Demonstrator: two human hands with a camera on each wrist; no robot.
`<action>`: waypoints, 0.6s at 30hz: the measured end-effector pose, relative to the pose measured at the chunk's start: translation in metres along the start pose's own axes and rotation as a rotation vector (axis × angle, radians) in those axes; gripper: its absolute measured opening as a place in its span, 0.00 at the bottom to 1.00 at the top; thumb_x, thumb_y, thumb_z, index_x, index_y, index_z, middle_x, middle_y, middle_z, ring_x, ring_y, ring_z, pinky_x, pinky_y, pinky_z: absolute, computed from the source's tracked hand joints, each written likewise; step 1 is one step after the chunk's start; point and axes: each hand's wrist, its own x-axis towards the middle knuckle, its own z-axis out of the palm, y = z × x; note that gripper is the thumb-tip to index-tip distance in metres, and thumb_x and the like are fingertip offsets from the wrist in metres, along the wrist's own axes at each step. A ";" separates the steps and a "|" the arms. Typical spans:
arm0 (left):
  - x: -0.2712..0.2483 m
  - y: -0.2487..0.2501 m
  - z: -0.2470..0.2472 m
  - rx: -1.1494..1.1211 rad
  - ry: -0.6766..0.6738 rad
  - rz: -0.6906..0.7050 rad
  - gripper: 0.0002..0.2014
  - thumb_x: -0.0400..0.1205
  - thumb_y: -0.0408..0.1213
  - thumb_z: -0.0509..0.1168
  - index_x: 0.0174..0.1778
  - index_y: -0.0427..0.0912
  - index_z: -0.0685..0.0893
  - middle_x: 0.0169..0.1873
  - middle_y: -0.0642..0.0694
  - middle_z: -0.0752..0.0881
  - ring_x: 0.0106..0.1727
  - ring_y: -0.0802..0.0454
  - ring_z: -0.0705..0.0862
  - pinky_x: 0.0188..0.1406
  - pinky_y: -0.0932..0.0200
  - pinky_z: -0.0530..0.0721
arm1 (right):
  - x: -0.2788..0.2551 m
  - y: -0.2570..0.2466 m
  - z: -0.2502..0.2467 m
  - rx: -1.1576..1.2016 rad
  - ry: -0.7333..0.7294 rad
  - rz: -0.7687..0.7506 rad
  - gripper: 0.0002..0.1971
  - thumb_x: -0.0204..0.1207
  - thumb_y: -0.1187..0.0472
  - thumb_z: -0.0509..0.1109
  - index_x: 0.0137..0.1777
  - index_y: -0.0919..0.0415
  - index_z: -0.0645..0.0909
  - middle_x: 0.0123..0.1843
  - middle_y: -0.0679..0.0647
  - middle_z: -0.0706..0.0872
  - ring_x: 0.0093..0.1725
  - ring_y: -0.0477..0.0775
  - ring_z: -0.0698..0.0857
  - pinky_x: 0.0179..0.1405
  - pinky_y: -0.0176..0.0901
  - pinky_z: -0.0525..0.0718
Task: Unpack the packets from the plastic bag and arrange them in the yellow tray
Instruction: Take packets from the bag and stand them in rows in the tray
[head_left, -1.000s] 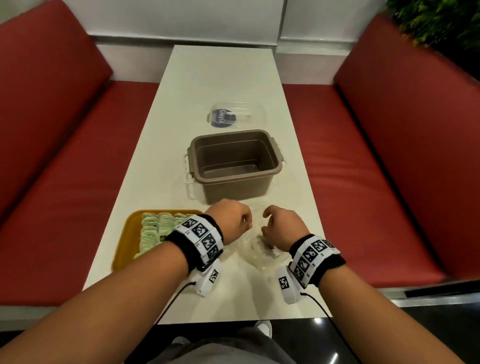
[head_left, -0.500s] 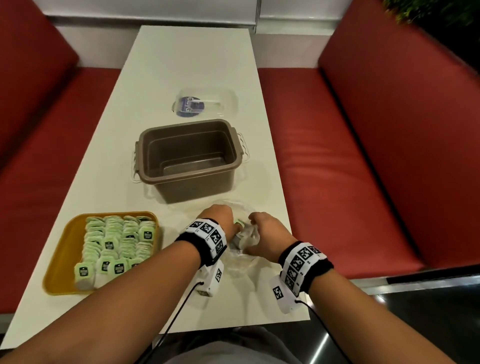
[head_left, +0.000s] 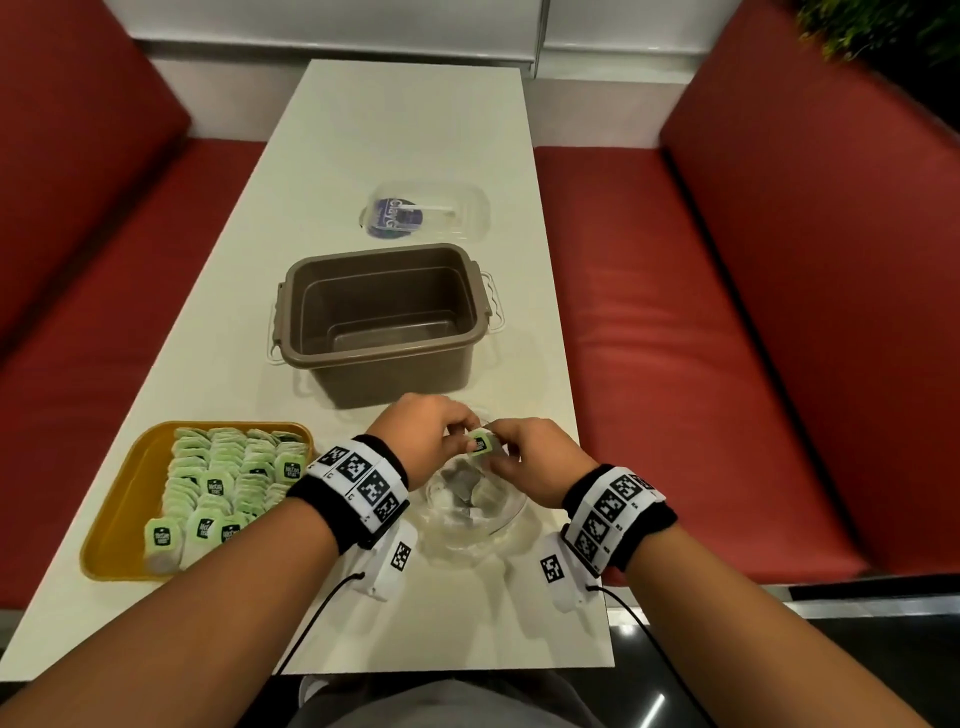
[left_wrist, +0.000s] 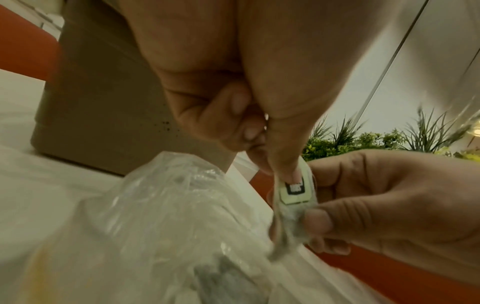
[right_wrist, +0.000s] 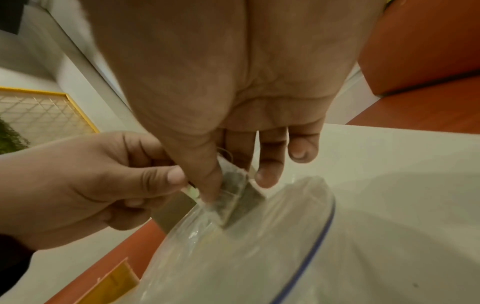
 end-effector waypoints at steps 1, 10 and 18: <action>-0.001 0.001 -0.003 -0.033 0.041 0.002 0.04 0.77 0.47 0.74 0.46 0.58 0.88 0.37 0.59 0.87 0.39 0.60 0.83 0.49 0.55 0.83 | 0.001 0.000 -0.001 0.013 -0.013 0.001 0.04 0.75 0.61 0.73 0.48 0.53 0.84 0.39 0.46 0.85 0.34 0.40 0.77 0.41 0.40 0.75; -0.009 -0.003 -0.035 0.027 0.228 0.081 0.01 0.79 0.46 0.71 0.45 0.55 0.86 0.41 0.59 0.81 0.46 0.56 0.82 0.49 0.57 0.79 | 0.006 -0.005 -0.002 0.031 0.095 0.067 0.07 0.74 0.58 0.74 0.39 0.52 0.78 0.34 0.52 0.84 0.37 0.54 0.81 0.34 0.41 0.76; -0.029 -0.005 -0.050 0.133 0.186 0.068 0.02 0.79 0.47 0.70 0.45 0.56 0.88 0.40 0.58 0.83 0.40 0.58 0.79 0.47 0.54 0.81 | 0.010 -0.031 0.004 0.218 0.092 -0.055 0.09 0.84 0.64 0.59 0.49 0.48 0.68 0.35 0.53 0.86 0.36 0.60 0.88 0.43 0.59 0.87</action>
